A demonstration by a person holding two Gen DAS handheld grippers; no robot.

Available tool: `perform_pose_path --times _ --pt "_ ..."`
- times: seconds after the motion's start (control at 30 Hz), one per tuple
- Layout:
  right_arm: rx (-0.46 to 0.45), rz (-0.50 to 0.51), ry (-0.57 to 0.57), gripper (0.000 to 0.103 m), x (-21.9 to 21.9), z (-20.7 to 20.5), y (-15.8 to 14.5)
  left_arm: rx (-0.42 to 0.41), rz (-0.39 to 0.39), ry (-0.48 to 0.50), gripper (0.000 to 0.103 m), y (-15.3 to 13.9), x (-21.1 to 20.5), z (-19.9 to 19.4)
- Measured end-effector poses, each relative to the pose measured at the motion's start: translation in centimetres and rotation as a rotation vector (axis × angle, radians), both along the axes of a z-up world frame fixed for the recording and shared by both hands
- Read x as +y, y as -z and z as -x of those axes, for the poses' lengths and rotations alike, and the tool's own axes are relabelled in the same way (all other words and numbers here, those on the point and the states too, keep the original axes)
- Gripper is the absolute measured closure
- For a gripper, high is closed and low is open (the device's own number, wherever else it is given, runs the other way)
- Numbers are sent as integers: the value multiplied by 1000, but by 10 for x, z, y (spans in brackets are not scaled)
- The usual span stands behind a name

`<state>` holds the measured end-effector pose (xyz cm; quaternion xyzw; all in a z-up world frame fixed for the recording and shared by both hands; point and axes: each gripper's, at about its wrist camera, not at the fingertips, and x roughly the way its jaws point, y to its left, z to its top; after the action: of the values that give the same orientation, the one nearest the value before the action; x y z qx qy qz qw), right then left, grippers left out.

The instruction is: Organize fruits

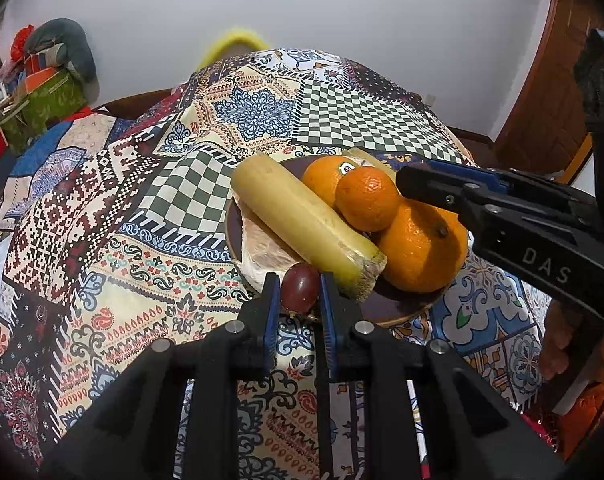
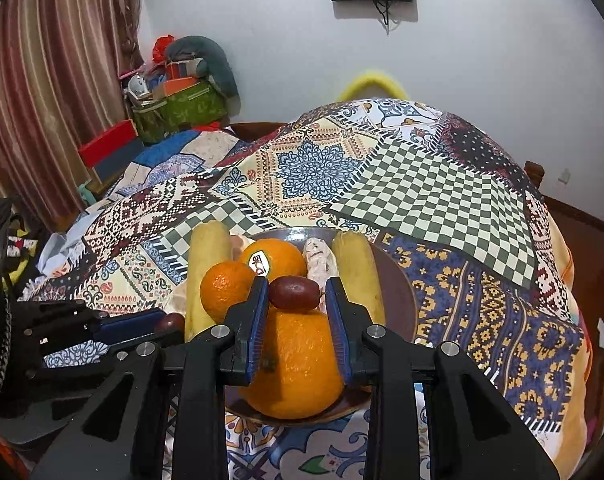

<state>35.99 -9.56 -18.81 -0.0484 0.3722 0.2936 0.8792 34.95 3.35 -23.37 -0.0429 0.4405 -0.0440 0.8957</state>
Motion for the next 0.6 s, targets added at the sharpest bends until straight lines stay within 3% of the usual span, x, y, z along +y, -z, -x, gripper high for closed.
perform_pose_path --times 0.23,0.47,0.6 --pt "12 2 4 67 -2 -2 -1 1 2 -12 70 0 4 2" --pt "1 -13 22 67 -13 5 -12 -21 7 -18 70 -12 2 11" --pt "-25 -24 34 67 -23 18 -30 -65 6 -22 70 -34 -1 24"
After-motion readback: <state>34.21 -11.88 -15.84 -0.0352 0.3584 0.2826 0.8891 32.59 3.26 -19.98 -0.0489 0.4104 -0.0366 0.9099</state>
